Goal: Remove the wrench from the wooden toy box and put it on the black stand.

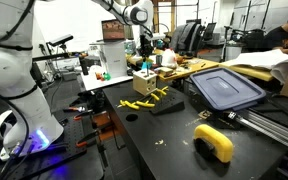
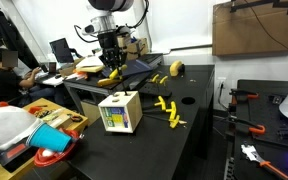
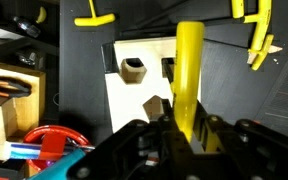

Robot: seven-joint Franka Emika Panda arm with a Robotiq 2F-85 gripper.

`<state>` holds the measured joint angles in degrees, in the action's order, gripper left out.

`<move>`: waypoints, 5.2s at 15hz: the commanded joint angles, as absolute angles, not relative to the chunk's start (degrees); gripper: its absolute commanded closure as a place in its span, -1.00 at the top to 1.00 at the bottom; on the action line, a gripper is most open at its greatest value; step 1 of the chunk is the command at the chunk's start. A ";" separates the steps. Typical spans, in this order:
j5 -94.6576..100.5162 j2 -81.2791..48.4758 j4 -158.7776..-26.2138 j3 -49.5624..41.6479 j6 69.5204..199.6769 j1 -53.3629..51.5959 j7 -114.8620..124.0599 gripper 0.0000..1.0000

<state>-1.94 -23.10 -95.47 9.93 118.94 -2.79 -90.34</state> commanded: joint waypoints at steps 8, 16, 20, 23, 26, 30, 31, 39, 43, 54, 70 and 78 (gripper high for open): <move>-2.88 -16.76 -92.51 8.80 112.62 -1.60 -90.42 -0.89; -0.20 -19.60 -87.49 6.14 112.03 -1.45 -85.57 -0.89; 2.01 -22.84 -86.11 4.78 112.37 -1.29 -82.49 -0.89; 2.81 -25.37 -85.35 4.07 112.21 -0.75 -81.03 -0.89; 2.46 -27.34 -84.90 3.66 111.82 0.60 -81.67 -0.89; 1.83 -27.44 -86.51 3.44 111.92 2.89 -82.62 -0.89; 1.72 -26.98 -87.22 3.32 112.25 3.46 -82.53 -0.89; 1.64 -25.85 -88.78 3.50 112.30 6.67 -87.62 -0.89; 1.75 -29.02 -86.94 3.46 112.42 6.77 -89.45 -0.89; 2.39 -29.82 -87.50 3.21 113.41 7.27 -93.31 -0.89; 1.09 -33.46 -84.64 3.33 115.70 8.12 -94.21 -0.89; 1.27 -33.54 -85.59 3.29 115.49 7.65 -93.18 -0.55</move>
<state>1.29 -33.52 -85.72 3.33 115.64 7.68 -93.17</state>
